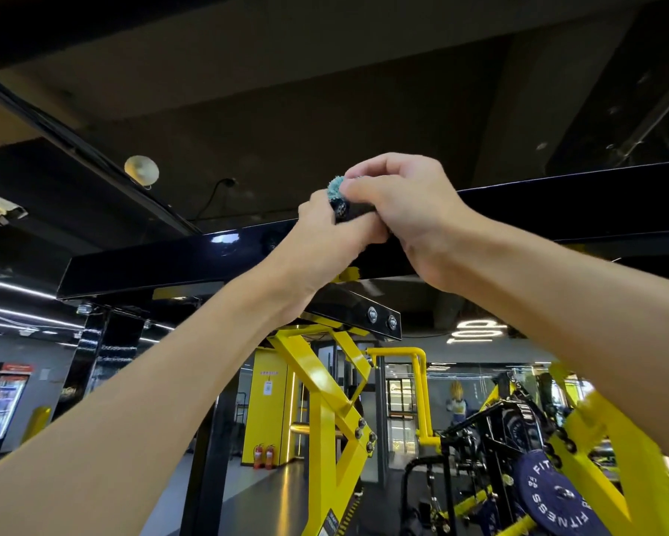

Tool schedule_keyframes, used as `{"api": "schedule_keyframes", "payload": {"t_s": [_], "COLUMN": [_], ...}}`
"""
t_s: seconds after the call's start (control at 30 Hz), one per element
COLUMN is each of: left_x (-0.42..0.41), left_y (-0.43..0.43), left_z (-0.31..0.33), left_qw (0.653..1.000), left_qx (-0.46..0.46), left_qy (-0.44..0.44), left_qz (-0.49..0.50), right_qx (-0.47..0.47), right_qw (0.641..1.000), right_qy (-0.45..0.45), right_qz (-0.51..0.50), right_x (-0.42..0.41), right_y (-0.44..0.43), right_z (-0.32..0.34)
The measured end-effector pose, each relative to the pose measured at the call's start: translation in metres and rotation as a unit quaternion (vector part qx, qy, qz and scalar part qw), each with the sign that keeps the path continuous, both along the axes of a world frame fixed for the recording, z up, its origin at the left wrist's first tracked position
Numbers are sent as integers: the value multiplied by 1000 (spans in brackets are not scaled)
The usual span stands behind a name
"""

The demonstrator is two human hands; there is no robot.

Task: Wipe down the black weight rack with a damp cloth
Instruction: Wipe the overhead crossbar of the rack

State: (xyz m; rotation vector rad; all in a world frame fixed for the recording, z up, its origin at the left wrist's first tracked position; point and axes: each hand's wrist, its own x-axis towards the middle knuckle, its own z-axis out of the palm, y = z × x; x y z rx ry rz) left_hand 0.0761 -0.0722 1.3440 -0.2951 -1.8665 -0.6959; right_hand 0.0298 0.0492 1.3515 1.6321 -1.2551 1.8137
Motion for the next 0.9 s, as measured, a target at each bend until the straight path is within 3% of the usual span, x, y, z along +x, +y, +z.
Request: {"api": "schedule_keyframes", "payload": {"t_s": [0.07,0.17,0.27,0.3,0.37,0.43,0.6,0.73,0.9], "left_x": [-3,-7,-11,-14,-21,-29,-45,-55,-59], "left_y": [-2,-3,5,7,12,13,24,19,18], "left_z": [-1,-5,-6,-5,-2,0,9,10,0], "left_qw": [999,997,991,985,967,945,896,855,871], "left_qx": [-4,-2,-21,-34,-64,-110,-220,-264,-231], "left_qy": [0,62,100,116,145,161,241,247,223], "left_qz": [47,37,85,119,201,262,302,371,371], "right_qx": [28,69,14,0,60,118,99,66,57], "right_qw": [1000,997,994,973,871,790,758,734,724], "right_qy": [8,17,67,127,232,279,336,360,370], "right_qz": [-1,-19,-89,-190,-429,-532,-551,-572,-579], "right_x": [-3,-8,-24,-32,-51,-67,-83,-90,-92], "right_y": [5,11,14,15,20,20,18,15,14], "right_z": [3,9,11,12,13,13,8,6,4]}}
